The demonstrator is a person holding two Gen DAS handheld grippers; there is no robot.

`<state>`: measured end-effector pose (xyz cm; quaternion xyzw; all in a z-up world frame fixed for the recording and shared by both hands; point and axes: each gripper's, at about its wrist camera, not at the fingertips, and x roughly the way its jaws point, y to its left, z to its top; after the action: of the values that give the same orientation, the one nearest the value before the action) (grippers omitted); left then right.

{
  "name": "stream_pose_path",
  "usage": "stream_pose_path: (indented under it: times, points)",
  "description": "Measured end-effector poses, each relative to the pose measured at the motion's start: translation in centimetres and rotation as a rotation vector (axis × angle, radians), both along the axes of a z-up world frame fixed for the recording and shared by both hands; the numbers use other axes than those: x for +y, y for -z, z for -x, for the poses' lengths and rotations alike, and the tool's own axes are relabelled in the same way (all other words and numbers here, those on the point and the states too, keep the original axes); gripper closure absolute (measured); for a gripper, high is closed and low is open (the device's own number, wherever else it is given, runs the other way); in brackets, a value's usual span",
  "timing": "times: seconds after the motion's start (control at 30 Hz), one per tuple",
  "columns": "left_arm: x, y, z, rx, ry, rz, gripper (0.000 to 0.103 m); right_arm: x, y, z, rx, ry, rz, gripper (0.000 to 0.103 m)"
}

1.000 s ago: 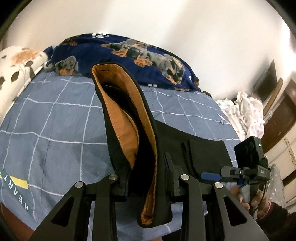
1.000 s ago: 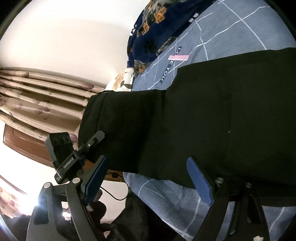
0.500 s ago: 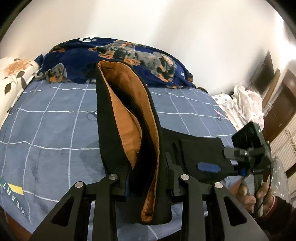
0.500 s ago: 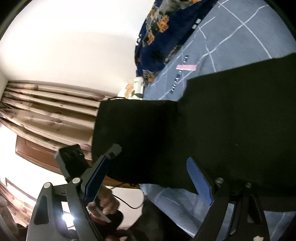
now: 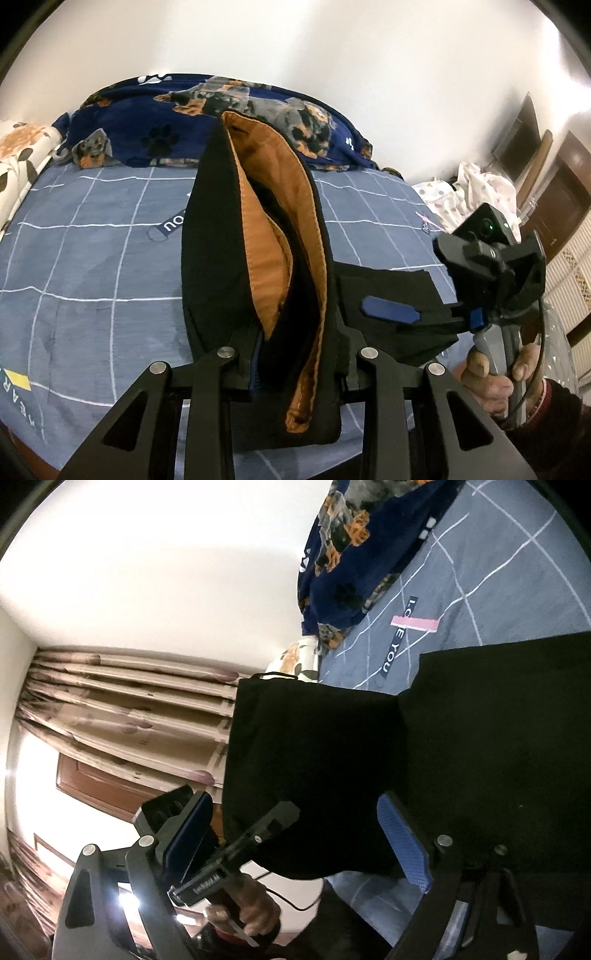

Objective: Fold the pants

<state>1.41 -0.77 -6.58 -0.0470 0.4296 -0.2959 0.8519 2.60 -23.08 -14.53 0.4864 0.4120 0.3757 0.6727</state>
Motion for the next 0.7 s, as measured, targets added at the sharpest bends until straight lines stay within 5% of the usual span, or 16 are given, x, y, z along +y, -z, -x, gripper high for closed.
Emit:
stream_pose_path:
  times: [0.7]
  points:
    - [-7.1,0.1,1.4,-0.017,0.143,-0.027,0.073,-3.1,0.3,-0.8,0.030,0.036,-0.123,0.012]
